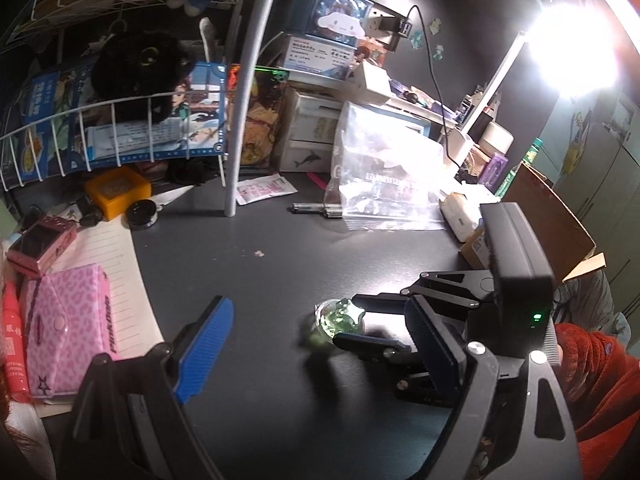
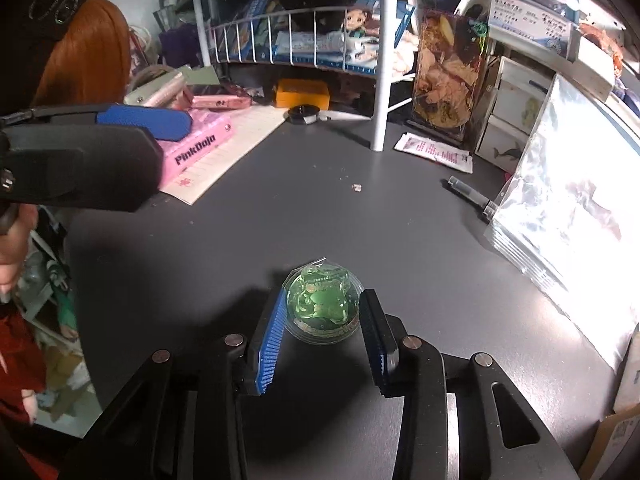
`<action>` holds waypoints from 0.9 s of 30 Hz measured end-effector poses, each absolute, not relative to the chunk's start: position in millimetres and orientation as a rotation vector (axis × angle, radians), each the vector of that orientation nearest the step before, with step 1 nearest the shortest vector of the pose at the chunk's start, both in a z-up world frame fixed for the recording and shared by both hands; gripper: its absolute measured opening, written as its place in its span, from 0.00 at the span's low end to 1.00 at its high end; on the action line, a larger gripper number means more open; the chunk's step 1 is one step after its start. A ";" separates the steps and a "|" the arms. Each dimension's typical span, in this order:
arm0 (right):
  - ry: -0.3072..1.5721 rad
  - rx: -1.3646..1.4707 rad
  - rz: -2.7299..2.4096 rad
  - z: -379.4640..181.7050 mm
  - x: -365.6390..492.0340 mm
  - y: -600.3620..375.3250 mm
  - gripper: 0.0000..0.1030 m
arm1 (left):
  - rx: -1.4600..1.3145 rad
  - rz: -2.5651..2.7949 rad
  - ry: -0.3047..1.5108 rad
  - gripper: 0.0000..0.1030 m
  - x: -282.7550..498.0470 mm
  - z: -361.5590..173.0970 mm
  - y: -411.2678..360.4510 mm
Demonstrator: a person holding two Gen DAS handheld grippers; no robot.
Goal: Organize objects
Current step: 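Move the right tool back and grasp the green round container, then carry the green container into the box and open the right tool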
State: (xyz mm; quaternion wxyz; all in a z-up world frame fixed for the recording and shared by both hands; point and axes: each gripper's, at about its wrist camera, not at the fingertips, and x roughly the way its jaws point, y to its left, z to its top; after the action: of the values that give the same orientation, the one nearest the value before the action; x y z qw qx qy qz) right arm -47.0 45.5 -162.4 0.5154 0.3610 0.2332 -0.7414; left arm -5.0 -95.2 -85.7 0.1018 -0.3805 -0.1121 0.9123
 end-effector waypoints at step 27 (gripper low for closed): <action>0.355 0.454 -2.018 -11.6 -5.0 220.0 0.32 | -0.870 2.361 -0.204 0.50 -22.2 18.2 66.0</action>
State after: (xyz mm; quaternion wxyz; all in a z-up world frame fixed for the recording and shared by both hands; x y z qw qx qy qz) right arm -5.0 220.0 -11.6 0.4980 0.1875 0.1466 -0.8339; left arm -22.2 66.0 18.2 0.3035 -0.3283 -0.0770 0.8912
